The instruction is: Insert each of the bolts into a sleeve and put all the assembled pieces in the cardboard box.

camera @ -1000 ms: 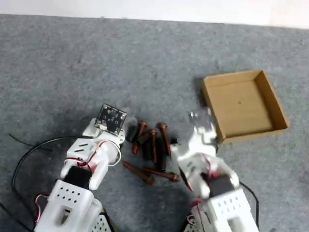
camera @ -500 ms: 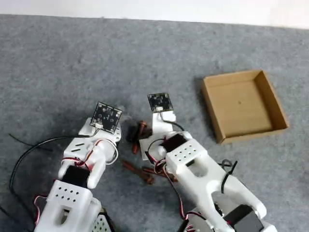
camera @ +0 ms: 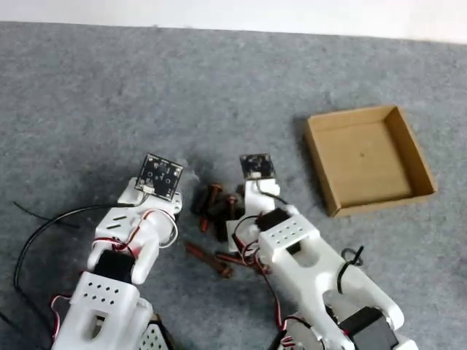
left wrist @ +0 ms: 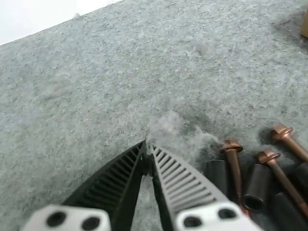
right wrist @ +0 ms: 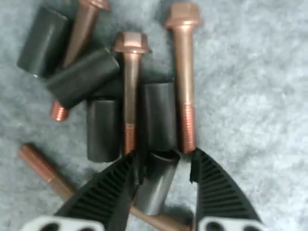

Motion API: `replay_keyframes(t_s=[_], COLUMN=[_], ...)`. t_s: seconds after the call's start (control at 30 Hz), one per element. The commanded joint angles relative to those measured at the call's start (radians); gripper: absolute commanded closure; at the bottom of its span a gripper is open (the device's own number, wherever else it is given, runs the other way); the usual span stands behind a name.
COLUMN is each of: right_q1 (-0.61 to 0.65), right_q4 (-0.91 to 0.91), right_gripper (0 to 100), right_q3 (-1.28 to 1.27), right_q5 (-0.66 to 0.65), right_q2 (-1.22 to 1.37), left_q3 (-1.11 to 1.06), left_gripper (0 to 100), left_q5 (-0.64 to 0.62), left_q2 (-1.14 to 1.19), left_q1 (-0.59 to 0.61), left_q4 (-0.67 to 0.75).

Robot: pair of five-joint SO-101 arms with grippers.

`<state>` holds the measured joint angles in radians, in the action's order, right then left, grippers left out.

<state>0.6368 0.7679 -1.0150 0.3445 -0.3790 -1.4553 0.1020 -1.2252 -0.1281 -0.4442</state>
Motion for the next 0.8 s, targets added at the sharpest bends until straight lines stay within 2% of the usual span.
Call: replay_keyframes(t_s=[0.0, 0.3, 0.43, 0.57, 0.7, 0.77], right_q1=[0.019, 0.022, 0.021, 0.021, 0.019, 0.019], right_q4=[-0.021, -0.015, -0.015, -0.015, -0.019, -0.019], right_gripper=[85.8, 85.8, 86.0, 86.1, 94.5, 99.1], right_q3=[0.005, -0.022, -0.048, -0.082, -0.084, -0.084], right_q5=[0.008, 0.008, -0.063, -0.071, -0.078, -0.123], right_q2=[-0.002, -0.001, 0.001, 0.001, -0.001, -0.004], left_q3=[0.004, 0.004, 0.004, 0.004, 0.004, 0.004], left_gripper=[99, 99, 99, 99, 99, 99], left_q5=[-0.002, -0.002, -0.002, -0.002, -0.002, -0.002], left_q2=[-0.018, -0.018, -0.018, -0.018, -0.018, -0.018], left_q1=[0.004, 0.004, 0.004, 0.004, 0.004, 0.005], left_q4=[0.002, 0.002, 0.002, 0.002, 0.002, 0.002])
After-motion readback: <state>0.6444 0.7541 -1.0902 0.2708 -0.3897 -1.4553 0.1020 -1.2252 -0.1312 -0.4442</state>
